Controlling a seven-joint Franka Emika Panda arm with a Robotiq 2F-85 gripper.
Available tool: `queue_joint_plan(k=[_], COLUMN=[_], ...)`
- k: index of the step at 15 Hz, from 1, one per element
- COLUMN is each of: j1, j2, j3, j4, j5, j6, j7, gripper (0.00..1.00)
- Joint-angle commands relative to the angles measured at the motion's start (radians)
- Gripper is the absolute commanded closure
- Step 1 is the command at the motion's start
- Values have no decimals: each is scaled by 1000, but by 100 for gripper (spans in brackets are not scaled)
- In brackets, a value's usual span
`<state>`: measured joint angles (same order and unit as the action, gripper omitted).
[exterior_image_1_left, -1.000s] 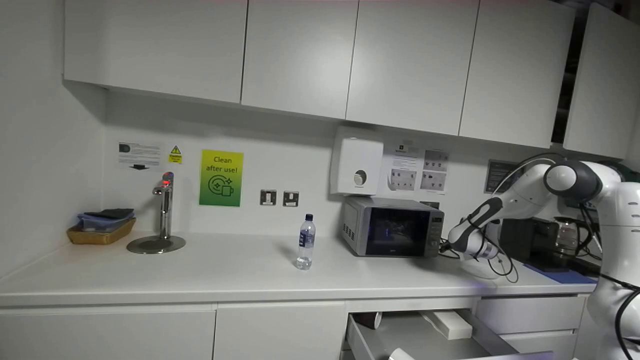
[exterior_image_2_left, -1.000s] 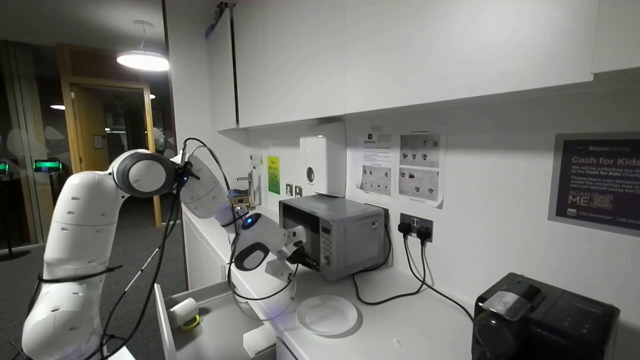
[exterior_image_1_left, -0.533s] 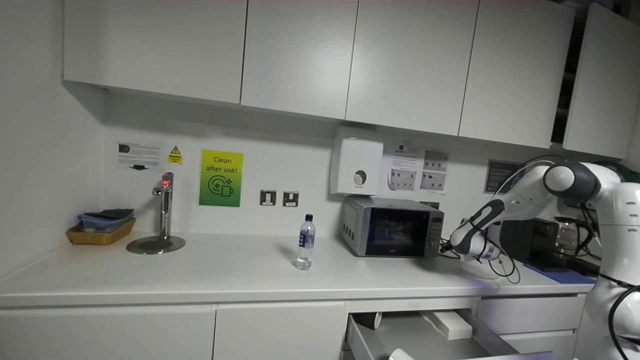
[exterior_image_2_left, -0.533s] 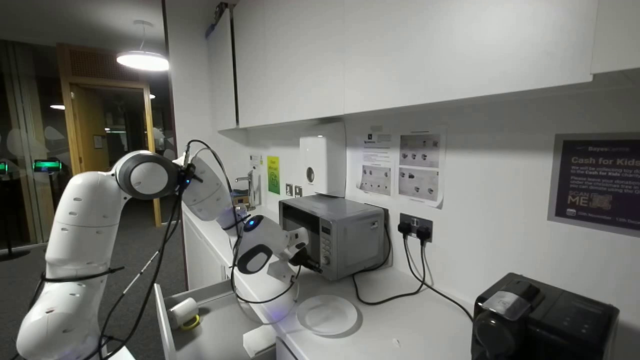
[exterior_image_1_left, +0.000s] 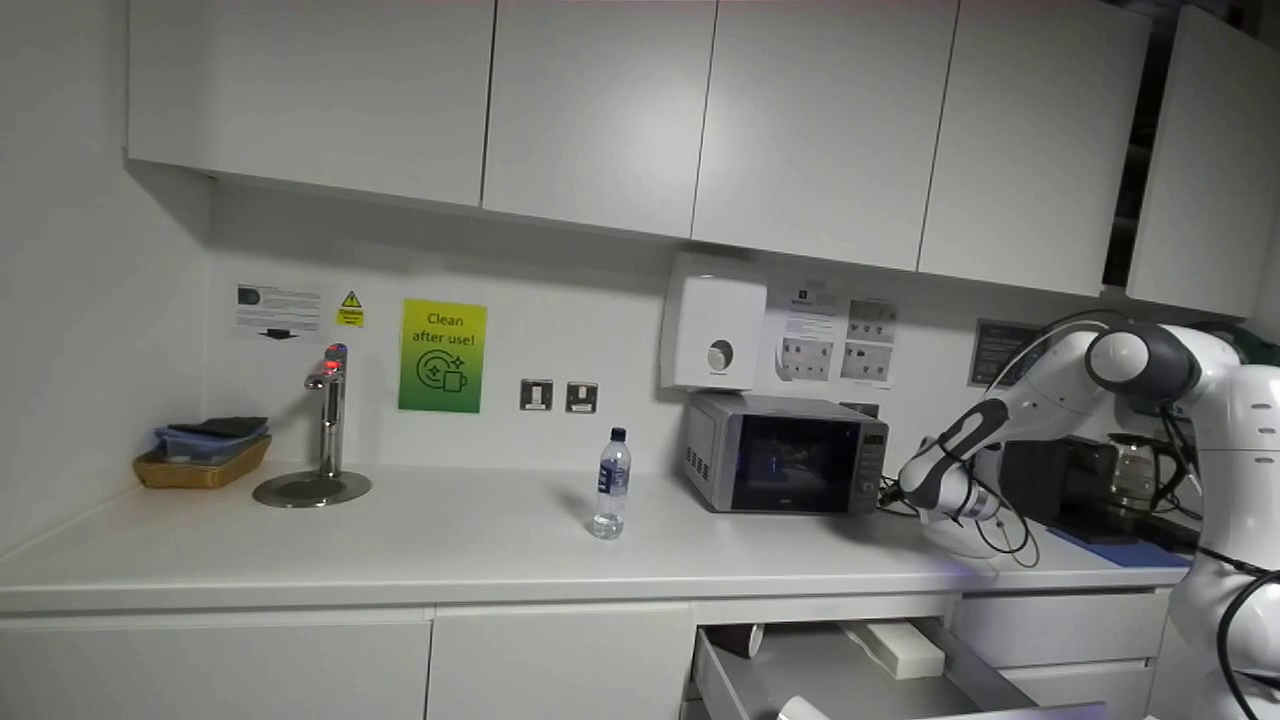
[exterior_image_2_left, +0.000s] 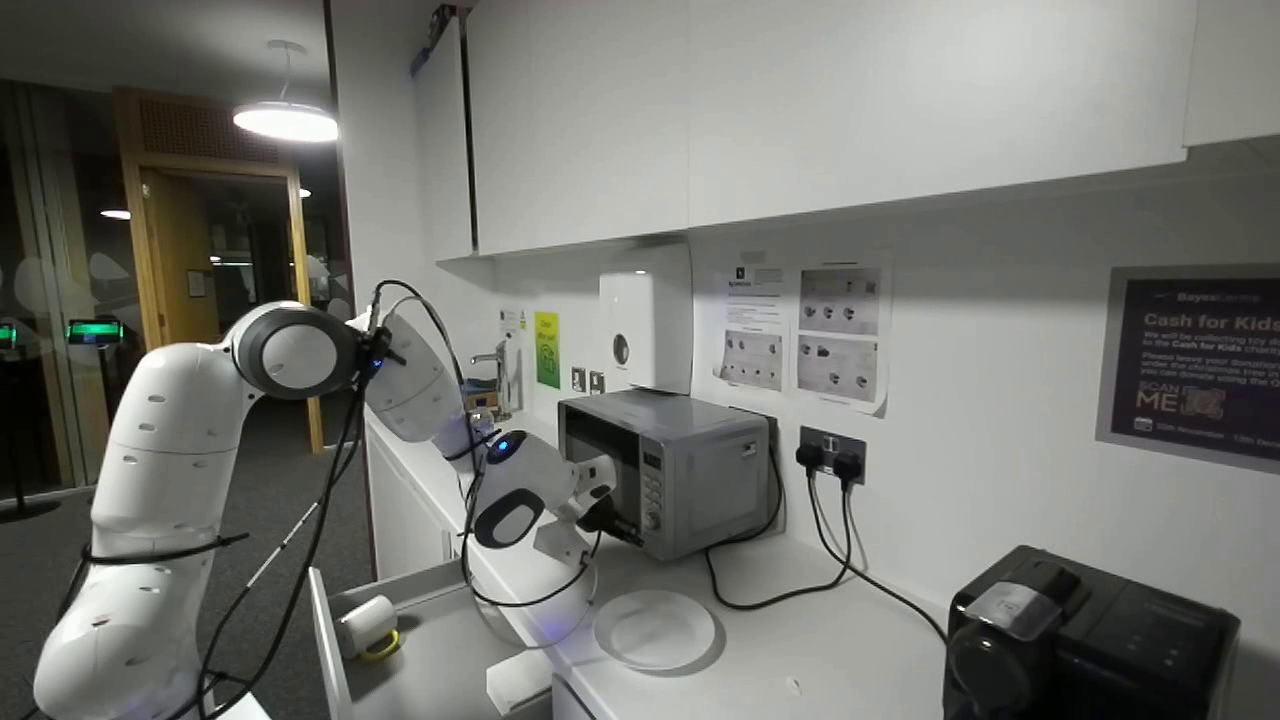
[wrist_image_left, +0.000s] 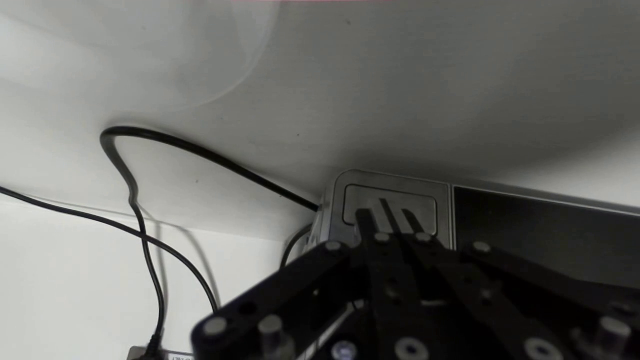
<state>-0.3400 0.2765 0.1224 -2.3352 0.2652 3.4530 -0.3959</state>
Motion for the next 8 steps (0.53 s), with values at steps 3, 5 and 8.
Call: queue_joint_plan(k=[3,5,8], j1=[112,142,170], j2=[-3,1,5], j3=[-154,-195,-225], j4=[4,9,9], j5=[-140,-173,-202], j6=[-3,-2,-2], j7=[149,185,216], gripper=[100,100,100])
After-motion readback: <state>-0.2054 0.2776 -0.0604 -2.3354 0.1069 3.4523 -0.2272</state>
